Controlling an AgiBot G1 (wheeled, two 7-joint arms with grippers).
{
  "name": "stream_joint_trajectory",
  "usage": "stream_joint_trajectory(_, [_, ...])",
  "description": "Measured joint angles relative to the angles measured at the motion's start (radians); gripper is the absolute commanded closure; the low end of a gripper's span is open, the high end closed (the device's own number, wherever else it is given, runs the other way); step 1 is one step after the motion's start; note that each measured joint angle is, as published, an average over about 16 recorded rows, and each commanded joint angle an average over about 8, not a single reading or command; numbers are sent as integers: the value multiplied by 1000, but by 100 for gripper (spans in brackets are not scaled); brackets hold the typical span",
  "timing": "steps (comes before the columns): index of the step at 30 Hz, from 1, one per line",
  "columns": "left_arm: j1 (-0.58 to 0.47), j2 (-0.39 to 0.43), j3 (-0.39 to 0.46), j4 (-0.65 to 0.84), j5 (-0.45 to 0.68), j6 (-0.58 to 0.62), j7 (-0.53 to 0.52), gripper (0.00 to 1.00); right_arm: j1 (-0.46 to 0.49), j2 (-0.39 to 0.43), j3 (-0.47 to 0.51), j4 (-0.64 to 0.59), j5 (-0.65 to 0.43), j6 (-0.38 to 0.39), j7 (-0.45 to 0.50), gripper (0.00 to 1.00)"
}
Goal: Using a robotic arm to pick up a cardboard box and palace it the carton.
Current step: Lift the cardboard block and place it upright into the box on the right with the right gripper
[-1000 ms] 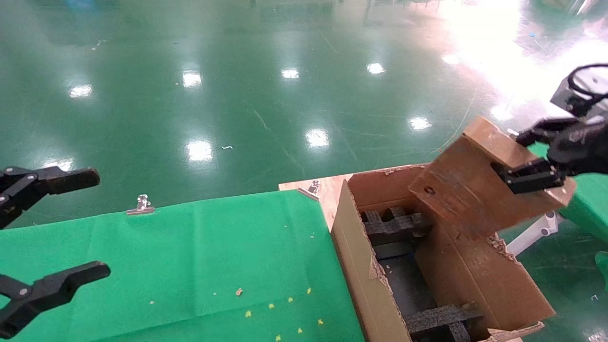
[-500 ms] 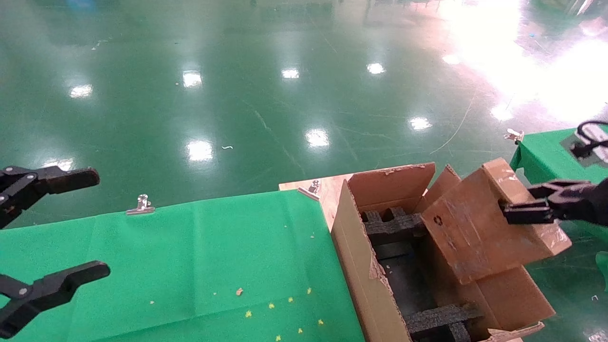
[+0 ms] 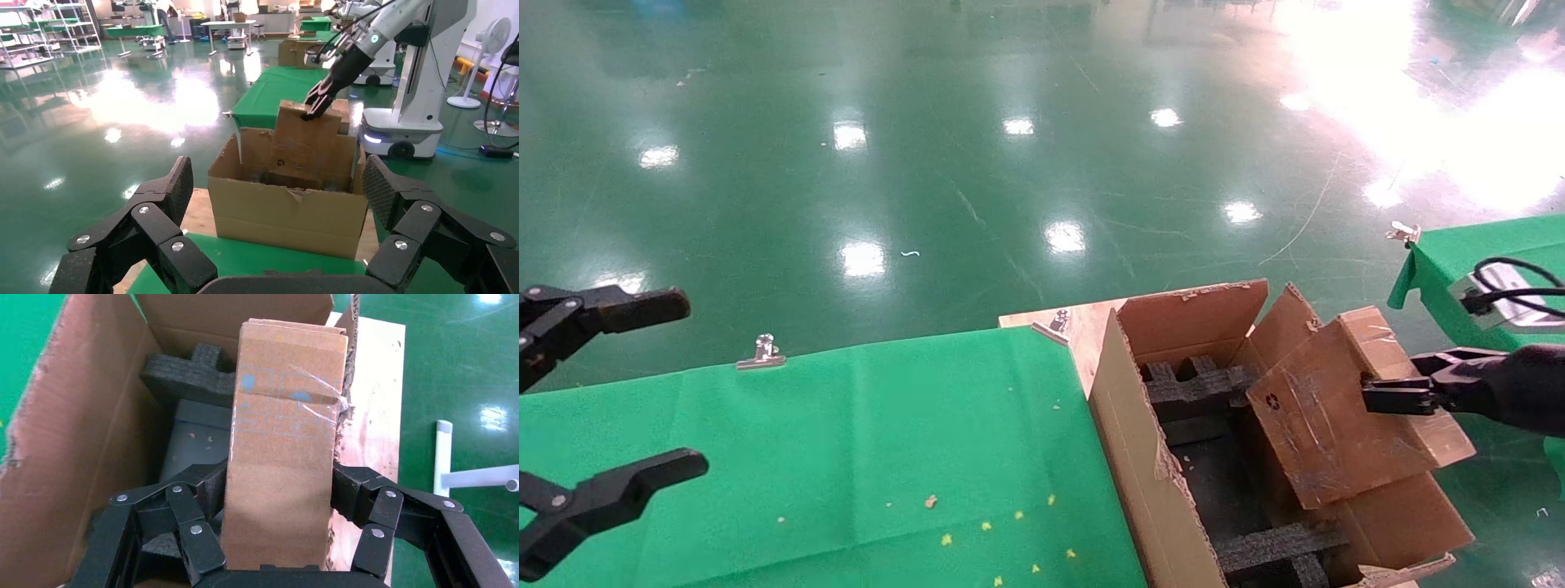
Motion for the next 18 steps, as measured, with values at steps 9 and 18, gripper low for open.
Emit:
stream_joint_trajectory(9, [0,0,0,0,0,0,0,0,-40,-39,-40,4,-66,77,75,100])
stream_joint_trajectory(18, [0,0,0,0,0,0,0,0,-60,-87,-65,-25,-149,115,135,100])
